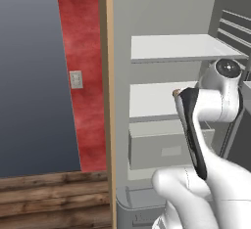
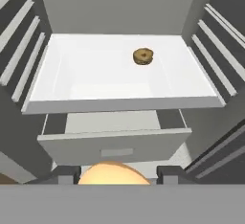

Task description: Pick the egg and butter from the fridge and place them by the bowl for mixing.

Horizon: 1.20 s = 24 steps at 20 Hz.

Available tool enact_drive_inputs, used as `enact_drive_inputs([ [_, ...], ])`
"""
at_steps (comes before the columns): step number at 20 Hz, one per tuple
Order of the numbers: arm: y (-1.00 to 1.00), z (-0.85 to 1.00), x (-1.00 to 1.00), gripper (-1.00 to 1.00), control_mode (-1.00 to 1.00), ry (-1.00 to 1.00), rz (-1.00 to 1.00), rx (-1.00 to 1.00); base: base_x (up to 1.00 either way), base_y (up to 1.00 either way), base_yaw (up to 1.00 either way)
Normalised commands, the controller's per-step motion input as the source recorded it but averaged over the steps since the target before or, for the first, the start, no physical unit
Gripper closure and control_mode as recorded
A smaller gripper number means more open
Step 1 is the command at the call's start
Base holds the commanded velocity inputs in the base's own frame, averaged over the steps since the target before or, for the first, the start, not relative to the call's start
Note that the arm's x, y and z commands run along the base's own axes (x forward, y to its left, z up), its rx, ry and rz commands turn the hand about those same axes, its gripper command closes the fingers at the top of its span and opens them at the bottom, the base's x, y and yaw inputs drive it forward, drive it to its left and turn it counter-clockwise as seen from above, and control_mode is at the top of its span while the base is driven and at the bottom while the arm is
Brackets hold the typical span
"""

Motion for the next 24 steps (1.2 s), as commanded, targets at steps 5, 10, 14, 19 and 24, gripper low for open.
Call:
enact_drive_inputs([
  [5, 0.04, 0.0, -0.49, 1.0, -1.0, -0.13, 0.0, -0.02, 0.0, 0.0, 0.0],
  [10, 0.0, 0.0, 0.0, 1.0, 1.0, 0.0, 0.0, 0.0, -0.93, 0.46, 0.48],
  [14, 0.0, 0.0, 0.0, 1.0, 1.0, 0.0, 0.0, 0.0, -0.34, 0.71, 0.81],
  [19, 0.0, 0.0, 0.0, 1.0, 1.0, 0.0, 0.0, 0.0, -0.06, 0.75, 0.74],
  [24, 0.0, 0.0, 0.0, 1.0, 1.0, 0.0, 0.0, 0.0, 0.21, 0.71, 0.62],
])
